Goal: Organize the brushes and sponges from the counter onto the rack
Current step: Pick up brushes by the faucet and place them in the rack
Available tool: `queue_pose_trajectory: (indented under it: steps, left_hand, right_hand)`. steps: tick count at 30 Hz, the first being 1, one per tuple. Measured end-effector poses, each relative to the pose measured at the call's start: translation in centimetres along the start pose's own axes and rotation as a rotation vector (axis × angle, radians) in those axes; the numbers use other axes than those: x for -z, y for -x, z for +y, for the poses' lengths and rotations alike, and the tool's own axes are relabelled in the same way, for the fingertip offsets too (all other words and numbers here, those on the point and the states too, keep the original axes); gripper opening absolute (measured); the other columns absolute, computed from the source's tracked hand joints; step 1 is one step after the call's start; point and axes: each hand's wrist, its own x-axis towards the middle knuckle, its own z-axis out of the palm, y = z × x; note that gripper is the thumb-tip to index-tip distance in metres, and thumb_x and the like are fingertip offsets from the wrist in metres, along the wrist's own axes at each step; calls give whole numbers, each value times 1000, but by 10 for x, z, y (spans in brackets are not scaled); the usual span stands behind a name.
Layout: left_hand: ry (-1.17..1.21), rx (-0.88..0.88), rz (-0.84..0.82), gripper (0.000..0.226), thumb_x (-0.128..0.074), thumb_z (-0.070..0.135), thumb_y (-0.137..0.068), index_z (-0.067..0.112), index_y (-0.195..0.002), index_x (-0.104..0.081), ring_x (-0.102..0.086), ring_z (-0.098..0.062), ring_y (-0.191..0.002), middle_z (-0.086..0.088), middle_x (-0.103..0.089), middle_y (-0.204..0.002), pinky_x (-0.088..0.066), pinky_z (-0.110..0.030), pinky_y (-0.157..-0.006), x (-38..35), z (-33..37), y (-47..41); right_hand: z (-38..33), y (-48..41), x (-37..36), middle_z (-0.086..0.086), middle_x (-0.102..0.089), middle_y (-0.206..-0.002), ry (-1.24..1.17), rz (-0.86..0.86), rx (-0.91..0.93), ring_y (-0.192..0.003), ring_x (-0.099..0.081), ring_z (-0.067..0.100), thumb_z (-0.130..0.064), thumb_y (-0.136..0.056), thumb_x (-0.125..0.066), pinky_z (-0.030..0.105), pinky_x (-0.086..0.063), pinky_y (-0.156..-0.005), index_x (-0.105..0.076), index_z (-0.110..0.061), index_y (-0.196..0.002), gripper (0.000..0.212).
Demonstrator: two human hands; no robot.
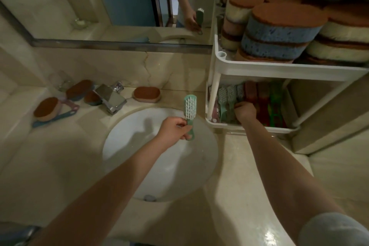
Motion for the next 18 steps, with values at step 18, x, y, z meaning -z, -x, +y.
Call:
queue_pose_trajectory:
  steps: [18]
  left_hand:
    - [-101, -57, -241, 24, -55, 12, -92, 11, -68, -55, -48, 3, -33, -3, -55, -55, -43, -16, -48, -93, 52, -1]
  right_hand:
    - [41, 82, 53, -8, -62, -64, -522, -196, 172, -50, -46, 5, -8, -86, -65, 10, -35, -43, -72, -9, -87, 7]
